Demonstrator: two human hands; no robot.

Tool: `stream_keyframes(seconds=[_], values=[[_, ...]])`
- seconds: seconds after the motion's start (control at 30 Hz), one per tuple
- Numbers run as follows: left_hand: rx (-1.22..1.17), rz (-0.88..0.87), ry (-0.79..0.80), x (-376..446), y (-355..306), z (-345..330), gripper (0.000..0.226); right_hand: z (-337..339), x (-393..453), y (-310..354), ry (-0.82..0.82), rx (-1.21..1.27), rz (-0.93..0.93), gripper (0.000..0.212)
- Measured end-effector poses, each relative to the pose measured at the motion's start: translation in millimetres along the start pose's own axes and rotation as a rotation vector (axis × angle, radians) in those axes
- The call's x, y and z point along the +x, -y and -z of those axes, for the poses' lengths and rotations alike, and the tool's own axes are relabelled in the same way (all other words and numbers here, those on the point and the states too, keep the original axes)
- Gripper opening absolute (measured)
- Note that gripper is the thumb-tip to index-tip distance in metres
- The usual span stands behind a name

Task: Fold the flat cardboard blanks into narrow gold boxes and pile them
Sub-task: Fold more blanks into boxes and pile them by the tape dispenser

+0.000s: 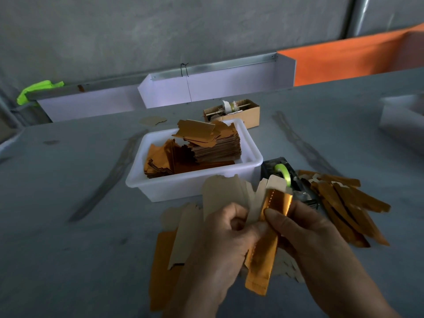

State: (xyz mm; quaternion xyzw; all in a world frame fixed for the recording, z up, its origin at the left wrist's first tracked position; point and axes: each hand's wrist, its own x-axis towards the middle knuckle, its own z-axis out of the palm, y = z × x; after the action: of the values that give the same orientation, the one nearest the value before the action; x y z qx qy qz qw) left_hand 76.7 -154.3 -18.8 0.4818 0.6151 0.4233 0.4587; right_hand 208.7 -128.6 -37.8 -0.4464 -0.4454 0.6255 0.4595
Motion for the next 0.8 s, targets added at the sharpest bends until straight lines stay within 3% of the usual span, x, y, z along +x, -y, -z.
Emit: stream_keyframes(seconds=[0.17, 0.27, 0.43, 0.53, 0.63, 0.8], values=[[0.146, -0.153, -0.167, 0, 2, -5, 0.01, -2, 0, 3, -0.043, 0.007, 0.002, 0.024], [0.216, -0.163, -0.284, 0, 5, -13, 0.009, -2, 1, 3, -0.074, 0.019, -0.002, 0.012], [0.361, -0.233, -0.414, -5, 1, -23, 0.035, -3, 0, 2, -0.109, 0.052, -0.021, 0.01], [0.801, -0.367, -0.414, -10, -4, -32, 0.049, -5, 1, 3, -0.103, 0.071, -0.02, 0.011], [1.088, -0.391, -0.4, -12, -3, -46, 0.072, -5, 1, 5, -0.087, 0.052, -0.022, 0.013], [1.109, -0.39, -0.284, -9, 8, -53, 0.05, -4, -3, 6, -0.048, 0.028, -0.025, 0.018]])
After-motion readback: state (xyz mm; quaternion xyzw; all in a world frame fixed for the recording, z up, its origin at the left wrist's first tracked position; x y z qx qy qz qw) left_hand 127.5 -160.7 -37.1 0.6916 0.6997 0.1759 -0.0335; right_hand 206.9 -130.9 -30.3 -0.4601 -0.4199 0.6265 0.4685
